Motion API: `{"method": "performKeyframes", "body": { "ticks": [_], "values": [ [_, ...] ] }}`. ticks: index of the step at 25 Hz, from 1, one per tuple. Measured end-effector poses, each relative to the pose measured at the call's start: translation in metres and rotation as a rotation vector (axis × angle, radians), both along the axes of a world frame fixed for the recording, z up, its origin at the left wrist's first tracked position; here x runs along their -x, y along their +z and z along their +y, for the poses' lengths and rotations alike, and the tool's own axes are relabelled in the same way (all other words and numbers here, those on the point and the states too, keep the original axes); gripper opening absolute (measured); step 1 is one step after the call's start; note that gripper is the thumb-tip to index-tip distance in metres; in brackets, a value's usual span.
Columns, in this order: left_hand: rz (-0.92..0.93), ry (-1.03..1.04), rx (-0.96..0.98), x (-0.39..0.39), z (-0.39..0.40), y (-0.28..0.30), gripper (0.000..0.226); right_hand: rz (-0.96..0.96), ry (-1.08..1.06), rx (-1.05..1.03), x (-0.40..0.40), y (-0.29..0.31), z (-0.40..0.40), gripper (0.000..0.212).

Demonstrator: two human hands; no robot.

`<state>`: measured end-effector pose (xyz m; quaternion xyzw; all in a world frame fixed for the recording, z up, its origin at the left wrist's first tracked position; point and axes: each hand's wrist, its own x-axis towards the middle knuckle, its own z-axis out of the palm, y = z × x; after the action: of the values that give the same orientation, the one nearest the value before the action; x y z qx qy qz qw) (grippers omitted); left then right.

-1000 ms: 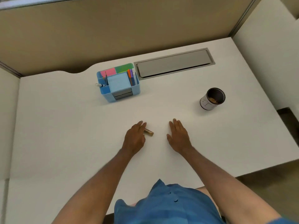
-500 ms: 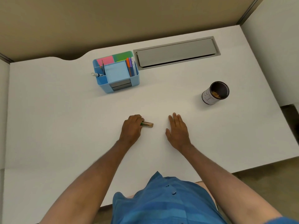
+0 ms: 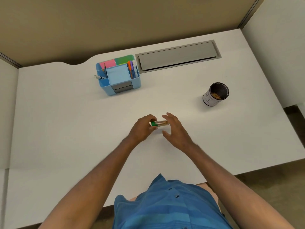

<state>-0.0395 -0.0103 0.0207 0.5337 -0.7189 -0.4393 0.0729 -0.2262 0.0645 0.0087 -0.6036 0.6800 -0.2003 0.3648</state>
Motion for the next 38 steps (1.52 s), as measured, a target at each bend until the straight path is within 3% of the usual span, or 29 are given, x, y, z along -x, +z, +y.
{"method": "performKeyframes", "body": {
  "ticks": [6,11,38],
  "values": [
    [0.295,0.258,-0.201,0.03,0.013,0.024,0.028,-0.176,-0.145,0.097,0.023,0.023,0.008,0.028],
    [0.447,0.328,-0.304,0.059,0.023,0.04,0.028,-0.279,-0.183,0.078,0.053,0.038,0.015,0.025],
    [0.363,0.26,-0.292,0.161,0.009,0.058,0.03,-0.465,-0.189,-0.062,0.162,0.051,-0.003,0.034]
  ]
}}
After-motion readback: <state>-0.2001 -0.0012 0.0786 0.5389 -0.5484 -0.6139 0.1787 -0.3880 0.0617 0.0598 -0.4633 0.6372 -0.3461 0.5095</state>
